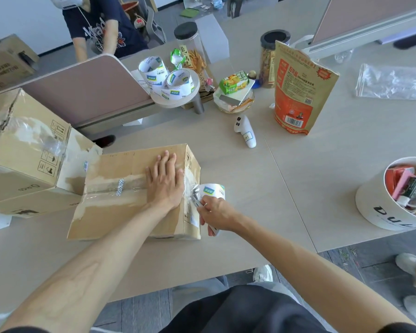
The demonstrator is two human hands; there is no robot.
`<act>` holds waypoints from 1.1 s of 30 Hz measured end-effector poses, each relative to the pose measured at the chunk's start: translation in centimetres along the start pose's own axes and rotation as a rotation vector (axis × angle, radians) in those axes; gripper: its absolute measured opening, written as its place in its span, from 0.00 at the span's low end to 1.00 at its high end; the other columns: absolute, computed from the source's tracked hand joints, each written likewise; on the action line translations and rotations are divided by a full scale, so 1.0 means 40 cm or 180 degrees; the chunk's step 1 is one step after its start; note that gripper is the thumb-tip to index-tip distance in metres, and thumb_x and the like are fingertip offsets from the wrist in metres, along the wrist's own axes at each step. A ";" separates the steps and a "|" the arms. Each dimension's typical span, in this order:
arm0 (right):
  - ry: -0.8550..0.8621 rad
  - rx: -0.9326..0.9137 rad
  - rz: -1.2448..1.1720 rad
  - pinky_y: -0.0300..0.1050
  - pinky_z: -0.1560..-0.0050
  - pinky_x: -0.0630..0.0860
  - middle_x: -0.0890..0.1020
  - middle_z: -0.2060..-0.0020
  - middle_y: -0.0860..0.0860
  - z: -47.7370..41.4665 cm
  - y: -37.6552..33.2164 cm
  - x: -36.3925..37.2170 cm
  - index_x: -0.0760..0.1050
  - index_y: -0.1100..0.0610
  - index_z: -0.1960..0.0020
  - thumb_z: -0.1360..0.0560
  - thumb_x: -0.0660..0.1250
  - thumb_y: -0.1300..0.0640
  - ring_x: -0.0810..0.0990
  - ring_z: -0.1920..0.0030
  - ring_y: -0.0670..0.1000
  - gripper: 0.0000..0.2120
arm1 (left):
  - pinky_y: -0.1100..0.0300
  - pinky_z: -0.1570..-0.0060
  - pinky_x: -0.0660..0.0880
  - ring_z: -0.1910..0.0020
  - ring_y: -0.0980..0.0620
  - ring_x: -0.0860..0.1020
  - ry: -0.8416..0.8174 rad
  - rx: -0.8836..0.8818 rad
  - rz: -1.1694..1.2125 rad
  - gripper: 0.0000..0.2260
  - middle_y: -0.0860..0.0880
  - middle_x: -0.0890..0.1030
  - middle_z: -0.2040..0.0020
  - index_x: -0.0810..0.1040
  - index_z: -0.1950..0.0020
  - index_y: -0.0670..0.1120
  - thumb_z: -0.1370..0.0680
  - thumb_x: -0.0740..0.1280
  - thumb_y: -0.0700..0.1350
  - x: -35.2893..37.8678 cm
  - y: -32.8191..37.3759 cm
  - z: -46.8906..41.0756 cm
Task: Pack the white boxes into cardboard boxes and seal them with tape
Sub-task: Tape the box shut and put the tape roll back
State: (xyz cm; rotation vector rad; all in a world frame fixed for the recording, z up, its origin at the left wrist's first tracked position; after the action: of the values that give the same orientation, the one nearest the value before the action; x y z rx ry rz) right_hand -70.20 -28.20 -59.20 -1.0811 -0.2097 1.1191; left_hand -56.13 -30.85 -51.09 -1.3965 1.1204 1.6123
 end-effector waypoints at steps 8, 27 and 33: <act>0.0798 0.0051 -0.1075 0.40 0.78 0.71 0.83 0.62 0.52 0.041 0.028 -0.137 0.73 0.57 0.53 0.19 0.59 0.45 0.80 0.74 0.55 0.16 | 0.42 0.25 0.46 0.22 0.47 0.49 0.0005 -0.0017 0.0036 0.23 0.48 0.53 0.20 0.56 0.21 0.47 0.17 0.51 0.50 -0.001 -0.001 0.000; 0.1403 -0.0628 0.0594 0.49 0.41 0.73 0.70 0.34 0.55 -0.105 0.034 -0.250 0.75 0.54 0.33 0.23 0.68 0.47 0.78 0.45 0.57 0.21 | 0.42 0.25 0.47 0.22 0.47 0.50 0.0054 -0.0005 0.0074 0.29 0.49 0.54 0.20 0.57 0.22 0.47 0.22 0.44 0.54 -0.002 -0.003 0.003; -0.0136 -0.0809 0.0750 0.38 0.42 0.65 0.74 0.41 0.50 -0.144 -0.051 -0.115 0.75 0.54 0.34 0.22 0.68 0.50 0.72 0.38 0.50 0.19 | 0.43 0.25 0.46 0.22 0.48 0.49 0.0046 0.0003 0.0066 0.28 0.49 0.53 0.20 0.56 0.21 0.47 0.21 0.45 0.54 -0.003 0.000 0.003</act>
State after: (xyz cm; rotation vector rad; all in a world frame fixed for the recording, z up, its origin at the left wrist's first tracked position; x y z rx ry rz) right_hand -67.53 -35.36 -58.91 -1.3335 -0.2686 1.3532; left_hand -56.16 -30.73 -50.95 -1.4024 1.1473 1.6185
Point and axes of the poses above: each hand's wrist, its own z-axis away from the middle knuckle, its own x-axis out of the palm, y = z × x, the point moved 10 cm from there along -z, towards the middle knuckle
